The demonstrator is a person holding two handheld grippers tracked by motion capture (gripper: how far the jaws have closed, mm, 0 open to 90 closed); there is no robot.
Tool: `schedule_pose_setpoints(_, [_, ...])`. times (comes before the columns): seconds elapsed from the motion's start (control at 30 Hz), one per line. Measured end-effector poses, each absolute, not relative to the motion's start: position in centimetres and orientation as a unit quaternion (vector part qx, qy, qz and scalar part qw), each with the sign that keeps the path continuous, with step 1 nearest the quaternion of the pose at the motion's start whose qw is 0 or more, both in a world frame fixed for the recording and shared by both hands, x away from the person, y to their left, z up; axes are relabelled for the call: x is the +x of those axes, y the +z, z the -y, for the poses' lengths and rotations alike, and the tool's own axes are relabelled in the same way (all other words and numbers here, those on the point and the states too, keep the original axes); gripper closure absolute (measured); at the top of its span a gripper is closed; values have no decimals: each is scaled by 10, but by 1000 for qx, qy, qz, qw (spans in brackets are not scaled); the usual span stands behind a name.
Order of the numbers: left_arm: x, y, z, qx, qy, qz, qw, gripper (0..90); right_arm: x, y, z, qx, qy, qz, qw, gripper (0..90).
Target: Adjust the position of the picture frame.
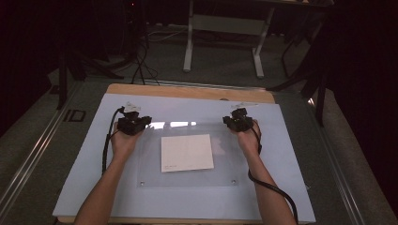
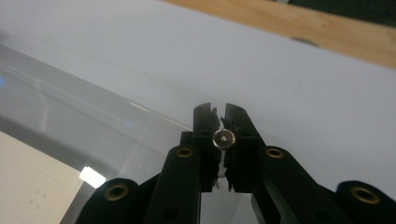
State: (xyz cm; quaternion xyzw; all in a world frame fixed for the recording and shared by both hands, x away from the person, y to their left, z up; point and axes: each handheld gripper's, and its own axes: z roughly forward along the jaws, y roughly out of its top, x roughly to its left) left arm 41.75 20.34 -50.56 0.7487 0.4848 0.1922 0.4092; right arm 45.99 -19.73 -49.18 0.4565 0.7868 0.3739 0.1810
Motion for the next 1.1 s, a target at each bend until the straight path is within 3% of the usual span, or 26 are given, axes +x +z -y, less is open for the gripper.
schedule_pose_setpoints(0.53, [427,-525,-191,743,177,-505,402,838,458,-519,208,476,362,-783,171,846])
schedule_pose_setpoints(1.1, [424,-530,-194,728,161,-515,423,816,457,-525,211,477,386,-771,170,841])
